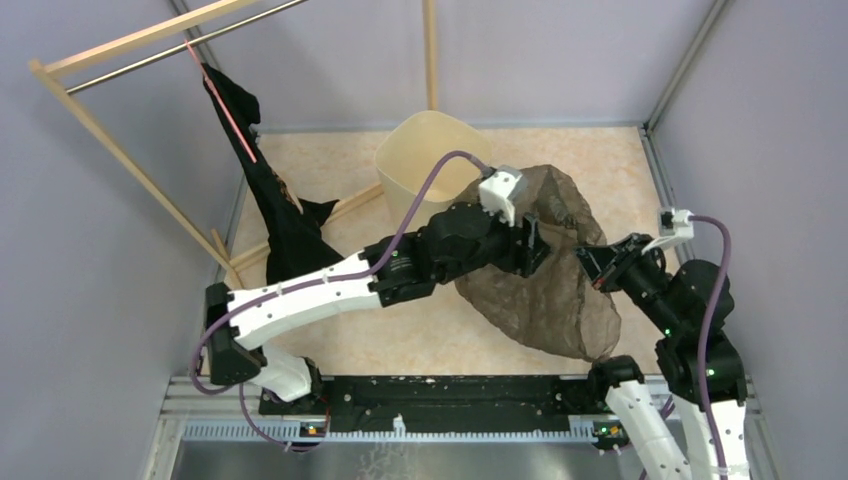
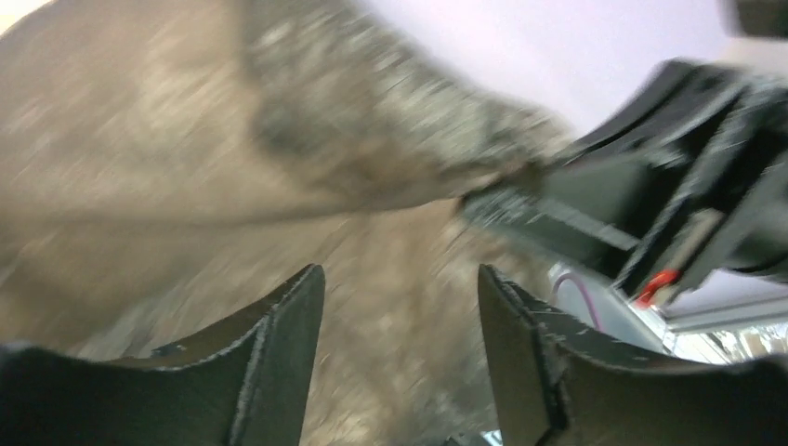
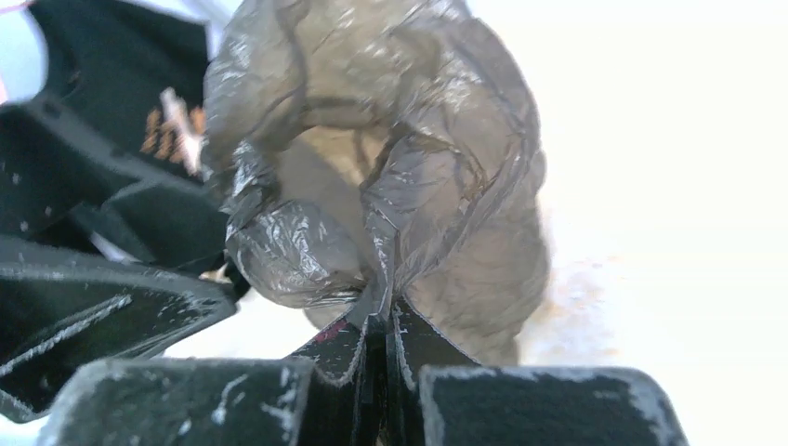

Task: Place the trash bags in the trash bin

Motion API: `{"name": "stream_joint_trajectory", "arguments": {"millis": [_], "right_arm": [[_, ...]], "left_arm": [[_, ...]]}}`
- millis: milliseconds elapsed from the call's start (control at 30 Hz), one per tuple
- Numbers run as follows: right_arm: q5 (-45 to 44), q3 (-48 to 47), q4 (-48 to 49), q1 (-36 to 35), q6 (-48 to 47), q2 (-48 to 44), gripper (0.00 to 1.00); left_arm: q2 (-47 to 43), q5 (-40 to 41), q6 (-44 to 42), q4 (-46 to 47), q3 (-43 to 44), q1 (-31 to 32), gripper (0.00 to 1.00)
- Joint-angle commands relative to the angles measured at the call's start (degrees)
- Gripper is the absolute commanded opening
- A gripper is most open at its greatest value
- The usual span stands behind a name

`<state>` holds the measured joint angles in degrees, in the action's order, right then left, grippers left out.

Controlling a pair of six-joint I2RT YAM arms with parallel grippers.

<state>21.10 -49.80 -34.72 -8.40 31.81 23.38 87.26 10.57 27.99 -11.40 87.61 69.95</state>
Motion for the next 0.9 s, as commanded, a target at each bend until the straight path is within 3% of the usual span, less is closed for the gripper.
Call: {"name": "stream_joint_trajectory", "arguments": {"millis": [0, 133, 300, 400, 533, 667, 867], "right_arm": [[-18.1, -6.8, -7.1, -0.5, -3.2, -2.0, 0.00], [-22.4, -8.0, -7.9, -0.5, -4.7, -1.8, 0.00], [-18.4, -7.5, -5.6, -0.6, -4.6, -1.2, 0.00], [-14.7, -6.8, -4.1, -0.5, -4.3, -1.1, 0.00], [-12.6, -7.7, -5.0, -0.5, -4.2, -0.8, 0.00], [-11.8, -9.0, -6.4, -0.5, -4.4, -0.6, 0.00], [-9.8, -7.9, -5.6, -0.5, -4.1, -1.0, 0.00]], "left_arm": [[-9.9, 11.6, -0.1, -6.7, -6.1, 0.0, 0.74], [-16.4, 18.4, 1.6, -12.8, -11.3, 0.0, 0.85], [-19.1, 28.4, 2.2, -22.1, -8.7, -0.8, 0.91], [-16.6, 26.8, -1.8, -24.2, -4.7, -5.6, 0.95], [-9.4, 18.1, -5.5, -25.9, 2.4, -13.9, 0.97], [-3.1, 16.3, -13.7, -22.2, 8.2, -14.6, 0.97], [8.5, 19.1, -19.4, -25.5, 17.4, -14.6, 0.81]]}}
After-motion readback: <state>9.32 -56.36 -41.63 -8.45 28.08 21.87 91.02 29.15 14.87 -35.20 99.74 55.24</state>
